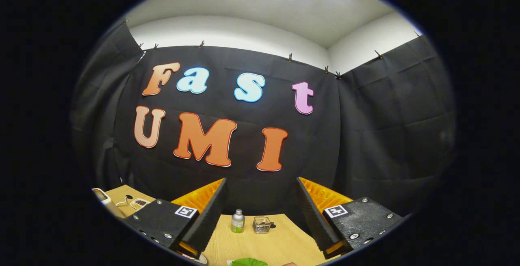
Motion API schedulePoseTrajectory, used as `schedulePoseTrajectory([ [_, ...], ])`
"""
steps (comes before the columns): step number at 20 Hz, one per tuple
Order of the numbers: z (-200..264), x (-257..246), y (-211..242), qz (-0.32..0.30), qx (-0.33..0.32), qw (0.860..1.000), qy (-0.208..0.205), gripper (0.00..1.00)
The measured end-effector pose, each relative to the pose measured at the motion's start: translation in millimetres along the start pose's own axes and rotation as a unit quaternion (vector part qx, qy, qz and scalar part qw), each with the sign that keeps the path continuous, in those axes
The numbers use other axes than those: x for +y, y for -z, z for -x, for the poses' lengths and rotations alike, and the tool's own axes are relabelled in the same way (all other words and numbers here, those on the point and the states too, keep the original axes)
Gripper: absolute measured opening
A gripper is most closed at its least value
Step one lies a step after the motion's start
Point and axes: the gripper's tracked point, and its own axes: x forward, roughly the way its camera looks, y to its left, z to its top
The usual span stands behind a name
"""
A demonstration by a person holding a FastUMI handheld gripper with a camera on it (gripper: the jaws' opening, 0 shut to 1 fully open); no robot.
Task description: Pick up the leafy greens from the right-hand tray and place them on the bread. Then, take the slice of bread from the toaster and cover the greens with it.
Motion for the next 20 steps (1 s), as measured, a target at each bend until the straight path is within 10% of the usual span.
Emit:
schedulePoseTrajectory([
  [9, -4, -7, 32, -0.003, 0.030, 0.999, -0.019, 0.98],
  [20, 6, 20, 163, 0.001, 0.211, 0.973, -0.097, 0.98],
])
